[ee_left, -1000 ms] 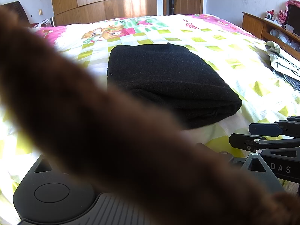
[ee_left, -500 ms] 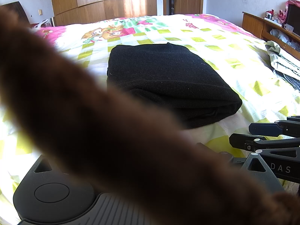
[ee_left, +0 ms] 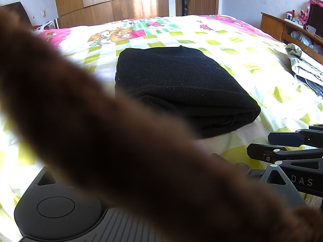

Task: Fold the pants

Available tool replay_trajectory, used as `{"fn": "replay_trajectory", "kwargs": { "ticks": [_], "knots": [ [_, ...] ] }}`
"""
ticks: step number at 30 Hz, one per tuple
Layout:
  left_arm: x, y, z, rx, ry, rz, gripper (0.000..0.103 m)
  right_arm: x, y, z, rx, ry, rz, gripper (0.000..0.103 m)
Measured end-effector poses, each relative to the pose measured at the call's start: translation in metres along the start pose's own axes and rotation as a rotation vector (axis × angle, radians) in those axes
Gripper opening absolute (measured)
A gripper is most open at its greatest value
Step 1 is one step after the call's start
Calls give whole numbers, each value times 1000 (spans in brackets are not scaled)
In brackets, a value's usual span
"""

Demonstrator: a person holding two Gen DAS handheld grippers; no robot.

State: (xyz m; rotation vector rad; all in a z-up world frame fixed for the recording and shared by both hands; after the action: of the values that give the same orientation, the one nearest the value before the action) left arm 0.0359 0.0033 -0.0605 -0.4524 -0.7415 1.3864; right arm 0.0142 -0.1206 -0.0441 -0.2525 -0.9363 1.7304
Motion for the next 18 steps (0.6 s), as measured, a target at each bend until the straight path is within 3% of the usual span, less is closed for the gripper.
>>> {"fn": "replay_trajectory", "kwargs": {
  "ticks": [18],
  "knots": [
    [1,1,0,-1,-2,-3,101,-1,1,0,1,0,-1,56]
  ]
}}
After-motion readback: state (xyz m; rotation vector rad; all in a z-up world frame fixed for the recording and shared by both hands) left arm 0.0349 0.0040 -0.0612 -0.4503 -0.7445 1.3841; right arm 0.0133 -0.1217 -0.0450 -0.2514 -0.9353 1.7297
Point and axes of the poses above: each gripper's, at about its wrist camera, not at the fingertips, and z roughly against the way its jaws point, x to its left, y to its underside, the point moved 9 cm from there along -z, roughly the way its jaws point, and after that the axes turned 13 degrees about -y, right-handed, at the moved point
